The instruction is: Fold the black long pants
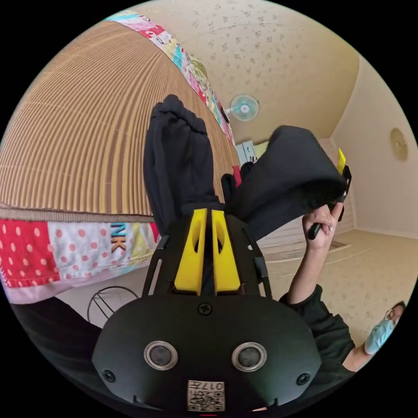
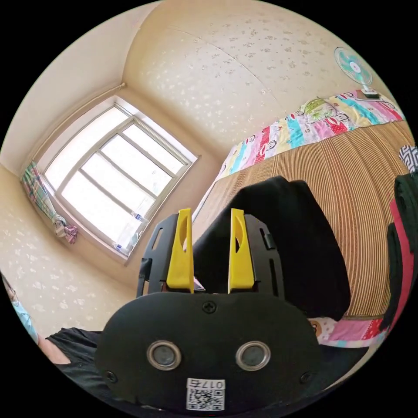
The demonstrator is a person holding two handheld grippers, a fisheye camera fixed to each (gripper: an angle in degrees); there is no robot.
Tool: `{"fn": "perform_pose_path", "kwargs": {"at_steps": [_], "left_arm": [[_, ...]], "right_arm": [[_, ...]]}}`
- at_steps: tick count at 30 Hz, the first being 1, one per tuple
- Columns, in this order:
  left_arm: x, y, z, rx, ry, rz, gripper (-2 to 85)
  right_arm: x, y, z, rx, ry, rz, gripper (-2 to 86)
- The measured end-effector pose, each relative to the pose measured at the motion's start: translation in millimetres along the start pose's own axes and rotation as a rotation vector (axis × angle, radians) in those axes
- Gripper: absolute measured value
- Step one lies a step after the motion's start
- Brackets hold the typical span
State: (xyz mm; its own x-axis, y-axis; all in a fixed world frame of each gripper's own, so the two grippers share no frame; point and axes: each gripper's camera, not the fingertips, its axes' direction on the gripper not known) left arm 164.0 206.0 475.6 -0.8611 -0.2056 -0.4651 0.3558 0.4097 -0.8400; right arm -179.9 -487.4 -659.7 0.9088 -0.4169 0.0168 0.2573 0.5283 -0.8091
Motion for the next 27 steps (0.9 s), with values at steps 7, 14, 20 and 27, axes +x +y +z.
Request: {"fn": "perform_pose_path", "kwargs": {"at_steps": [7, 14, 20, 27], "left_arm": [[-26.3, 35.7, -32.6, 0.034, -0.002, -0.048, 11.7], [0.8, 68.8, -49.2, 0.223, -0.052, -0.003, 12.6], [3.1, 76.8, -60.4, 0.294, 0.078, -0.04, 18.0], [26.3, 36.5, -30.7, 0.099, 0.254, 0.05, 8.0]], "right_arm": [[55.0, 56.0, -30.8, 0.012, 0.153, 0.021, 11.5], [167.8, 113.3, -46.5, -0.089, 0.388, 0.171, 13.4], [211.7, 103.8, -9.8, -0.244, 0.529, 0.132, 14.9], [219.4, 124.1, -14.3, -0.318, 0.564, 0.019, 6.6]]}}
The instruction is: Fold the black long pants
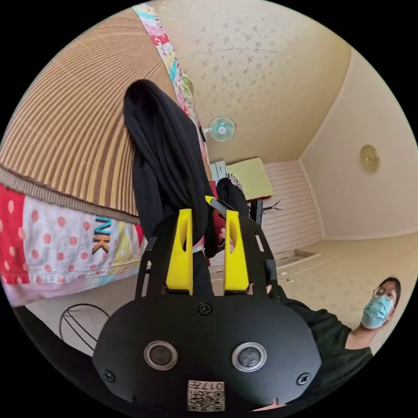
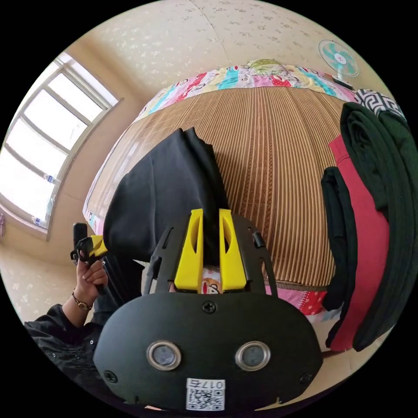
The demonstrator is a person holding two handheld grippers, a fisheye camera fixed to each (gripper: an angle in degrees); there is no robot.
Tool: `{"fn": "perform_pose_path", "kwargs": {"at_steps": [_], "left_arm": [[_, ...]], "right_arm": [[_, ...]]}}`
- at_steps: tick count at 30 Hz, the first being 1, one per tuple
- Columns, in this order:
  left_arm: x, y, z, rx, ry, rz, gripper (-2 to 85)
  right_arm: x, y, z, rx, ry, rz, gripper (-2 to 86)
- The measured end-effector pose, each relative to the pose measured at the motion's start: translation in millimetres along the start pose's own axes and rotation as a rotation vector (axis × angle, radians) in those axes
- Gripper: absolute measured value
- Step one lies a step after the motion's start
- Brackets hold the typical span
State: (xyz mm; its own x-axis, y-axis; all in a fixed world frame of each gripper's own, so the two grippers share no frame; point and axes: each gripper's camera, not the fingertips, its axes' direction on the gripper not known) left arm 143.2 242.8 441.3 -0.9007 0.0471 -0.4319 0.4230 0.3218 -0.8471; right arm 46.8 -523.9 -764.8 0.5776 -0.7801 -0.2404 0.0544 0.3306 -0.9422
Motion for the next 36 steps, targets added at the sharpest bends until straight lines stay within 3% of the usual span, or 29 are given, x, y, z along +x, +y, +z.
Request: {"fn": "perform_pose_path", "kwargs": {"at_steps": [3, 7, 10, 16, 20, 26, 29, 33, 36], "left_arm": [[17.3, -6.1, 1.0, -0.076, -0.05, 0.15, 4.9], [-15.9, 2.7, 3.4, -0.077, -0.035, -0.041, 5.7], [-27.1, 13.3, -6.2, 0.029, -0.021, -0.113, 10.8], [-6.7, -16.0, -25.7, 0.2, -0.096, -0.115, 19.5], [1.5, -66.9, -11.5, 0.186, -0.046, -0.103, 21.1], [12.8, -149.4, 46.0, 0.048, -0.111, -0.084, 21.1], [22.8, -174.7, 75.5, -0.011, -0.154, -0.097, 14.3], [103.3, -187.9, 107.9, -0.066, -0.002, 0.248, 6.1], [148.1, -197.3, 149.3, -0.174, -0.131, 0.382, 5.5]], "right_arm": [[17.8, 63.5, -46.5, 0.199, -0.035, 0.033, 5.1], [61.9, 148.1, -6.4, 0.161, 0.007, 0.116, 5.9], [99.5, 176.7, -16.6, 0.226, -0.132, 0.215, 8.1], [154.0, 164.9, -41.8, 0.249, -0.229, 0.251, 11.9], [177.5, 132.0, -34.5, 0.198, -0.287, 0.21, 13.7], [179.8, 90.1, 2.2, 0.148, -0.308, 0.175, 11.9], [172.5, 89.1, 27.1, 0.068, -0.272, 0.199, 7.3], [150.2, 146.4, -12.2, 0.336, -0.026, 0.167, 4.7], [158.5, 173.6, -5.4, 0.322, 0.057, 0.207, 5.0]]}}
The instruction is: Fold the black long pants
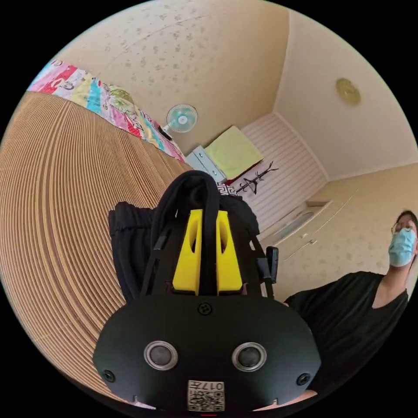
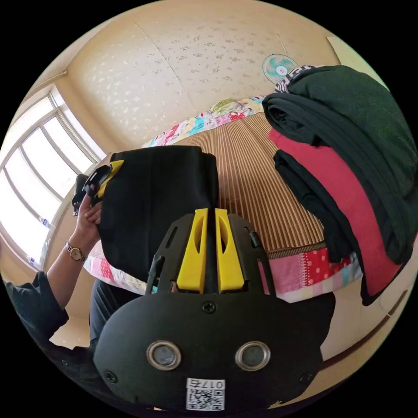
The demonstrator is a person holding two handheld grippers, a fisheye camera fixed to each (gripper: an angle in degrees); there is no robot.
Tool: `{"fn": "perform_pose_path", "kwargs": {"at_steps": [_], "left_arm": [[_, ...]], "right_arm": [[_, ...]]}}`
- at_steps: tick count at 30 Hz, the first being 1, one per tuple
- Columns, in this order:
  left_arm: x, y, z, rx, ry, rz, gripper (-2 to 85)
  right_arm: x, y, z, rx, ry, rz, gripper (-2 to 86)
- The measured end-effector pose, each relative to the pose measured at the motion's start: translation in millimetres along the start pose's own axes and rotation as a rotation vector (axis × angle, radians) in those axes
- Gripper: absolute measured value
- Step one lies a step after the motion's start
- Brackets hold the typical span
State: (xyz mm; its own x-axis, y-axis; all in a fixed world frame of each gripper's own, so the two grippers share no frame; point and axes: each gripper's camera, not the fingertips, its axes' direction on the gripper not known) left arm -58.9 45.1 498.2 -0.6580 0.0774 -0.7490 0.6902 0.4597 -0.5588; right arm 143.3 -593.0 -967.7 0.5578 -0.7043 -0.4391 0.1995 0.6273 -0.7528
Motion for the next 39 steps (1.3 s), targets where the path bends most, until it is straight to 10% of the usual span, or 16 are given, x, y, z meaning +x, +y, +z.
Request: {"fn": "perform_pose_path", "kwargs": {"at_steps": [3, 7, 18, 39], "left_arm": [[-37.9, -15.3, 29.9, -0.143, -0.347, -0.224, 8.9], [-85.0, 28.6, -14.4, 0.089, -0.036, -0.371, 11.7], [35.5, 319.5, -263.5, 0.582, -0.2, -0.462, 11.8], [220.1, 442.5, -304.7, 0.655, -0.641, -0.569, 11.3]], "right_arm": [[40.8, 8.7, 10.2, -0.018, -0.102, 0.144, 7.4], [76.4, -0.9, 38.7, -0.083, -0.404, 0.184, 17.4], [-25.5, -34.0, 208.0, -0.519, -0.32, -0.169, 15.3], [-698.2, 105.0, 493.5, -0.63, -0.341, -0.585, 16.3]]}}
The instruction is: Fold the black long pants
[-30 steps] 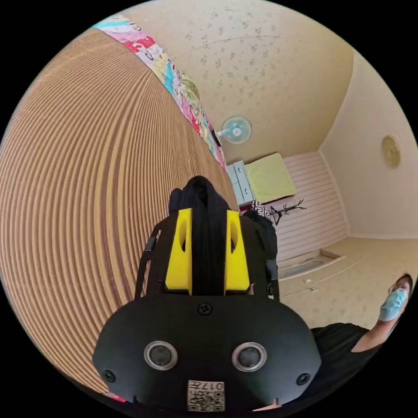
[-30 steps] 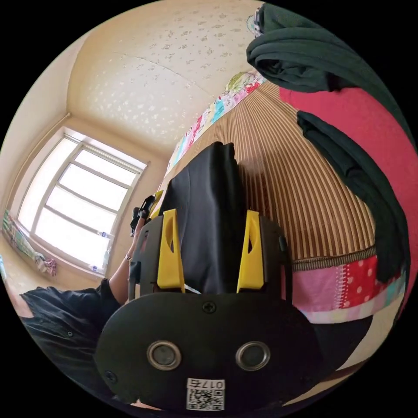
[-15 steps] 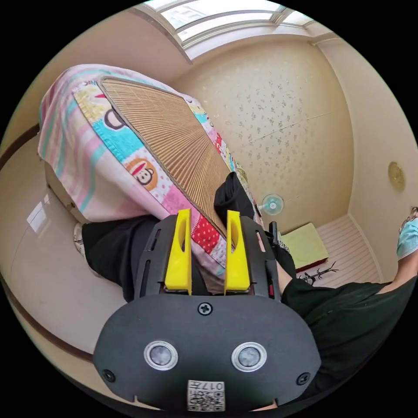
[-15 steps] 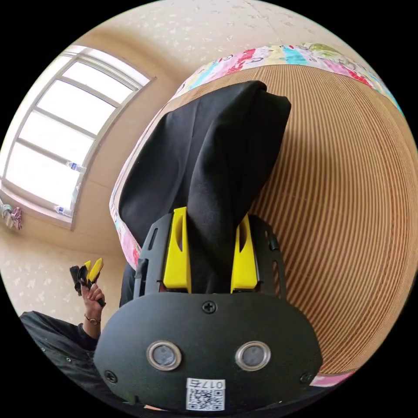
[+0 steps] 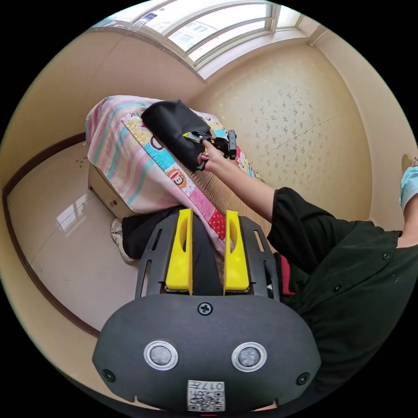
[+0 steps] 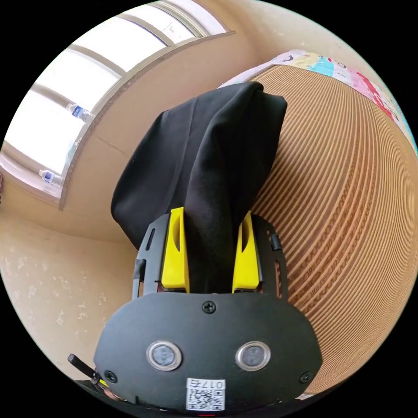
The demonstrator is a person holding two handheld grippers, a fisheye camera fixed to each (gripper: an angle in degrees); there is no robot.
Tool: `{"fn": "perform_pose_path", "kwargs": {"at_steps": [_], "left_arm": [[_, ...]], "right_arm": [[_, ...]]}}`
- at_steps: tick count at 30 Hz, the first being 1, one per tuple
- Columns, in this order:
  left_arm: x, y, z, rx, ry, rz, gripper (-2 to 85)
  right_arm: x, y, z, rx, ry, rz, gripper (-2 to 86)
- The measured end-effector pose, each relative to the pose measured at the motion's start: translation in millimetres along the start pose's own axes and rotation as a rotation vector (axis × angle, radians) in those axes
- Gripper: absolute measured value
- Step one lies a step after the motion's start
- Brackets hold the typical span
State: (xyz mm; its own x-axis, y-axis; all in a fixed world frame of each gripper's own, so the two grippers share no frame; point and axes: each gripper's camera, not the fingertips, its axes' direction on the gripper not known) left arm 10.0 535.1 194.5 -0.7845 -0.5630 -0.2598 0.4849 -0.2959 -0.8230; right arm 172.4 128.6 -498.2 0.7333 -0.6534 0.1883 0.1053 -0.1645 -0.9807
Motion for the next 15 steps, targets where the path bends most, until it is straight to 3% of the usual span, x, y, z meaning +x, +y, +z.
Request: {"fn": "perform_pose_path", "kwargs": {"at_steps": [4, 6, 9, 15], "left_arm": [[32.4, 10.2, 24.2, -0.01, 0.017, 0.045, 11.3], [44.9, 16.3, 40.2, -0.042, 0.036, 0.075, 11.3], [68.4, 31.5, 63.3, -0.078, 0.033, 0.148, 11.0], [131.0, 52.9, 115.4, -0.163, 0.014, 0.319, 5.5]], "right_arm": [[-5.5, -23.3, -7.3, -0.14, -0.083, -0.102, 16.0], [8.7, 3.7, -38.0, -0.081, -0.13, -0.161, 13.7], [38.8, 99.9, -98.9, 0.059, -0.085, -0.253, 4.9], [132.7, 346.5, -234.6, 0.15, 0.22, -0.071, 1.0]]}}
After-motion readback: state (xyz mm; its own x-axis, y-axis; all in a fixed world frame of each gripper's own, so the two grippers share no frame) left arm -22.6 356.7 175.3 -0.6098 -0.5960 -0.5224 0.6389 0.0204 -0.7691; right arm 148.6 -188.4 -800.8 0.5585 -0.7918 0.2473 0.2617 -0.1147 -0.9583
